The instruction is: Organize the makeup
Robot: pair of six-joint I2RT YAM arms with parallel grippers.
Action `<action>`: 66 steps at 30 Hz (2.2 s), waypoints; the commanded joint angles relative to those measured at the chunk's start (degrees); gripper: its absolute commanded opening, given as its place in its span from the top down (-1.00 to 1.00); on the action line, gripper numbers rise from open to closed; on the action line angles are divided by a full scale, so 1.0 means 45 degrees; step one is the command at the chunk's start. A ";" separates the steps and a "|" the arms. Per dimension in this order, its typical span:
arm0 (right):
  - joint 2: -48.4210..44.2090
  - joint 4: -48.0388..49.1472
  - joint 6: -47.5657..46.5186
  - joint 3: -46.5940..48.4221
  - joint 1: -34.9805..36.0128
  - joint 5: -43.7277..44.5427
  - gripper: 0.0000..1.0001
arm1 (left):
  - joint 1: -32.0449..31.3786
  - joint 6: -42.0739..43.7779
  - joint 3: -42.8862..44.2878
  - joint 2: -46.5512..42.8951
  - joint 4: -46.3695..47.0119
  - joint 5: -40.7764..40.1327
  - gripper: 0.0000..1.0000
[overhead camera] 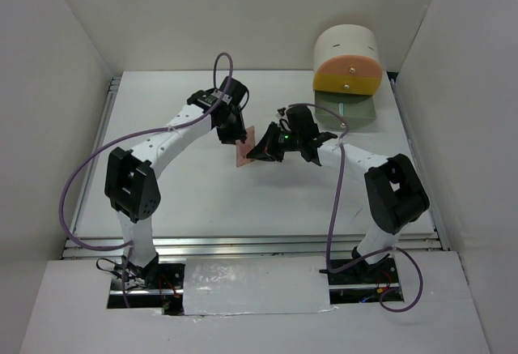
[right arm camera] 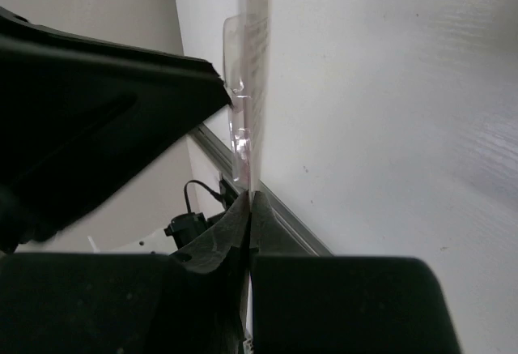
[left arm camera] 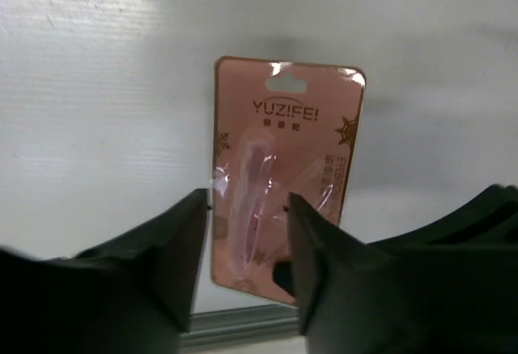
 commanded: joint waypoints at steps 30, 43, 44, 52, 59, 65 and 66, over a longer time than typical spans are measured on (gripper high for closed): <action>-0.3306 -0.4153 0.5828 0.1710 -0.6230 0.9411 1.00 | 0.2046 0.0612 -0.2662 -0.5583 -0.1916 -0.1422 -0.99; 0.0426 -0.5072 0.5809 0.4507 -0.6956 0.9020 1.00 | 0.2202 0.0963 -0.2272 -0.5817 -0.2716 -0.0739 -0.99; 0.0563 -0.5052 0.5809 0.4605 -0.6975 0.8981 1.00 | 0.2202 0.0963 -0.2310 -0.5837 -0.2736 -0.0719 -0.99; 0.1696 -0.4446 0.6473 0.4957 -0.6976 0.8630 0.81 | 0.2222 0.0964 -0.2506 -0.6169 -0.3184 -0.0875 -0.99; 0.2341 -0.3433 0.6747 0.4723 -0.6976 0.8298 0.74 | 0.2221 0.0905 -0.2876 -0.6579 -0.3380 -0.0933 -0.99; 0.2811 -0.3040 0.6161 0.5562 -0.6976 0.7243 -0.17 | 0.2202 0.0866 -0.3267 -0.6735 -0.3400 -0.0778 -0.99; 0.2714 -0.3021 0.6083 0.5621 -0.6976 0.7107 -0.29 | 0.2202 0.0846 -0.3326 -0.6755 -0.3381 -0.0739 -0.99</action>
